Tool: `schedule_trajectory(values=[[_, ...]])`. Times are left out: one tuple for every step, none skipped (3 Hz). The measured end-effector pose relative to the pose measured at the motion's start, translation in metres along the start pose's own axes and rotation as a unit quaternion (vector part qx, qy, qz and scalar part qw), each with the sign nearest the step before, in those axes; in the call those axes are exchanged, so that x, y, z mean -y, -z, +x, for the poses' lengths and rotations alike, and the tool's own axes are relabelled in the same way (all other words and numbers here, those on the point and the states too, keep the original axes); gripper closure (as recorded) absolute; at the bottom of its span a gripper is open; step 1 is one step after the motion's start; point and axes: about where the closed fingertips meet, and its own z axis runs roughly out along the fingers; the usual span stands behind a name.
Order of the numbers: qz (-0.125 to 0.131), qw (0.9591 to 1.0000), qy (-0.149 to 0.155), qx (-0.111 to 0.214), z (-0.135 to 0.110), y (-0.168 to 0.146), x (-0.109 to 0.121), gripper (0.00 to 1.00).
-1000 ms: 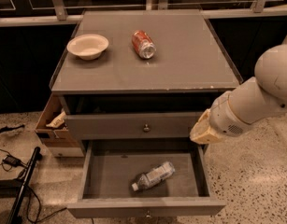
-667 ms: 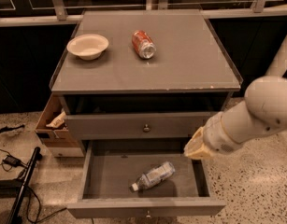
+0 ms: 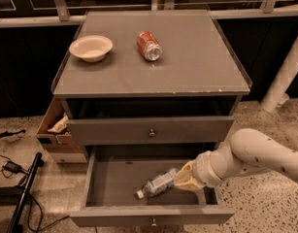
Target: Pick blue plastic bottle from middle drawer and place on counter
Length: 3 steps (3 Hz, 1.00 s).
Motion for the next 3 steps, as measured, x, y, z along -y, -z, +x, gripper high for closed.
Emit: schedule_trajectory(values=[[0.001,1.0,0.001,-0.001,-0.001,0.002,0.0,1.0],[0.017,0.9996,0.022,0.003,0.015,-0.007,0.002,1.0],[0.025,0.9977,0.063,0.01,0.027,-0.03,0.007,0.81]])
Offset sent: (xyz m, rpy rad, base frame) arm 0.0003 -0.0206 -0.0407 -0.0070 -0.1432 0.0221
